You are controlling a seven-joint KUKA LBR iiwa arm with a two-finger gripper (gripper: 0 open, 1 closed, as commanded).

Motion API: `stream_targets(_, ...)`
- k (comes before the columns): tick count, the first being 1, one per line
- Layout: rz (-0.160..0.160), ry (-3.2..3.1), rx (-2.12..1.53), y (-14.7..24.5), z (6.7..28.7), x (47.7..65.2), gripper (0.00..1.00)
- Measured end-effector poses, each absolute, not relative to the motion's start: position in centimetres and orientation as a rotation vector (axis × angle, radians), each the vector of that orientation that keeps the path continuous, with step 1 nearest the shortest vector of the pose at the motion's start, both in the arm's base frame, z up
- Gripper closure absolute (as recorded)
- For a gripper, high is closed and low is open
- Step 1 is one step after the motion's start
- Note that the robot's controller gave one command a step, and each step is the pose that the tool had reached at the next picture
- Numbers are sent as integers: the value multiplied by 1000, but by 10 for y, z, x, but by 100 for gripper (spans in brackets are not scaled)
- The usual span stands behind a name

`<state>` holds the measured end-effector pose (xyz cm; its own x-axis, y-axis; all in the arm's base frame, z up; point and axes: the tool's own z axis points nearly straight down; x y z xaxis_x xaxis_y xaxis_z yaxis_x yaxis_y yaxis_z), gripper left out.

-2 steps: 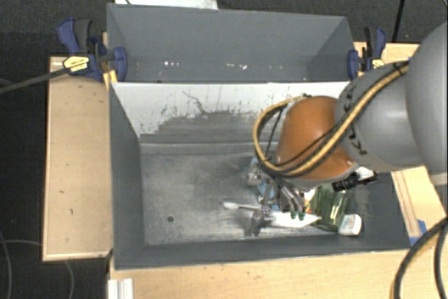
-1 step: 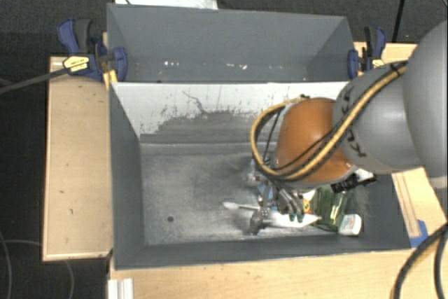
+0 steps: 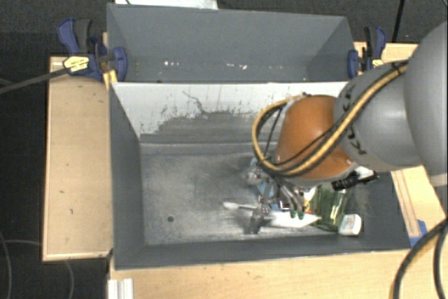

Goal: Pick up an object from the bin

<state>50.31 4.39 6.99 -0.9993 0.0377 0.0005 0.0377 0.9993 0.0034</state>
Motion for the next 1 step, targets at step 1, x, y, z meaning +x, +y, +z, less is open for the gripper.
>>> stream_targets(1,-3,-3147,-52,50,76,498,100)
